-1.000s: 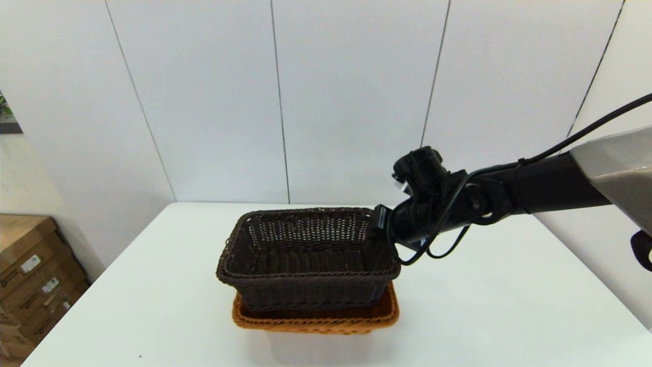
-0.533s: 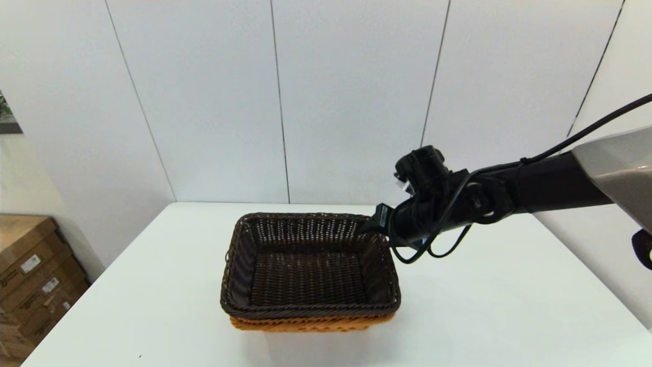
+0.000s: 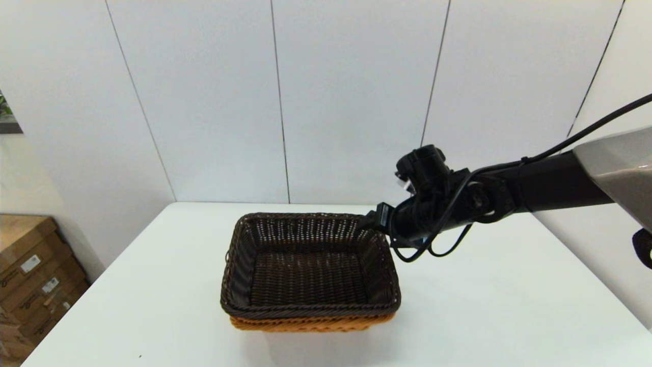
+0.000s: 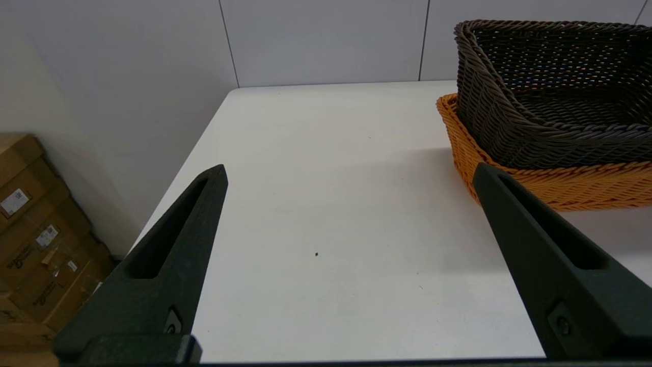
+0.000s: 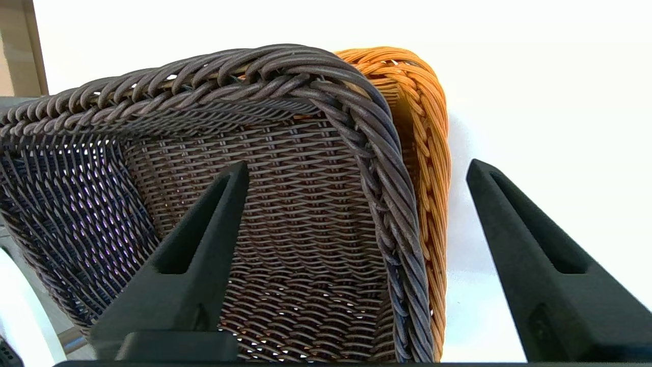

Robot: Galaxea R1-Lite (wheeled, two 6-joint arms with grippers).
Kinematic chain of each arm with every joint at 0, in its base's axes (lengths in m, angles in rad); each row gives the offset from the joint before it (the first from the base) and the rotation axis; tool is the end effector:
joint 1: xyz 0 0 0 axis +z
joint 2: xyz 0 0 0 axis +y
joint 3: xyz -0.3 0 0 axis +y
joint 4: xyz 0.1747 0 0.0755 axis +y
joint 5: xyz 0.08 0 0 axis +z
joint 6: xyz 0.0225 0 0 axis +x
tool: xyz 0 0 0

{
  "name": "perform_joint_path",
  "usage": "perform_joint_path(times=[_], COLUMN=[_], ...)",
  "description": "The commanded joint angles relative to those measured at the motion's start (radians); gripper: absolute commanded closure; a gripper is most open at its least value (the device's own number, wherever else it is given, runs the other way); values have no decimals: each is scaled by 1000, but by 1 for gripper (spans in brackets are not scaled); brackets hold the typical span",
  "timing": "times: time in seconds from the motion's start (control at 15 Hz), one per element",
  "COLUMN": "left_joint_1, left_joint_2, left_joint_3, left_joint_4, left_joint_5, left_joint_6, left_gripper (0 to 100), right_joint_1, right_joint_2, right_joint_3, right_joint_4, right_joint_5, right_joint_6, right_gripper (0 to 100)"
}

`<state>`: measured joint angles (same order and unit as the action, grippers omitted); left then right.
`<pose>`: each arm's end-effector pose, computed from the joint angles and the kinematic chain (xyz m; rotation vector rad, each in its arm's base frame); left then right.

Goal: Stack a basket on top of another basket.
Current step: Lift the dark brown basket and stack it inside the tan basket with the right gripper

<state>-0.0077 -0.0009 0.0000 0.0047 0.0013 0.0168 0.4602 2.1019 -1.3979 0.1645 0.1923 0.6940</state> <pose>-0.0229 0.0002 0.0750 0.0168 0.0037 -0.0064 0.3564 0.1815 0.1252 0.5084 1.0427 0.2795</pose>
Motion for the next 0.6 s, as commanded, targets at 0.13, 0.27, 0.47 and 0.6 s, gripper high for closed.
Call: perform_joint_path(times=[0.13, 0.27, 0.47, 0.6], left_joint_1=[0, 0, 0, 0], left_joint_2=[-1, -1, -1, -1], left_joint_3=[2, 2, 2, 2], left_joint_4=[0, 0, 0, 0], left_joint_5=[0, 0, 0, 0], left_joint_6=[0, 0, 0, 0], left_gripper=[0, 0, 0, 0], right_joint_1=[-2, -3, -5, -5], right_joint_2=[0, 0, 0, 0], right_joint_3=[2, 0, 2, 2], right_joint_4=[3, 3, 3, 3], right_joint_5=[1, 1, 1, 1], right_joint_6=[2, 2, 2, 2], right_gripper=[0, 0, 0, 0])
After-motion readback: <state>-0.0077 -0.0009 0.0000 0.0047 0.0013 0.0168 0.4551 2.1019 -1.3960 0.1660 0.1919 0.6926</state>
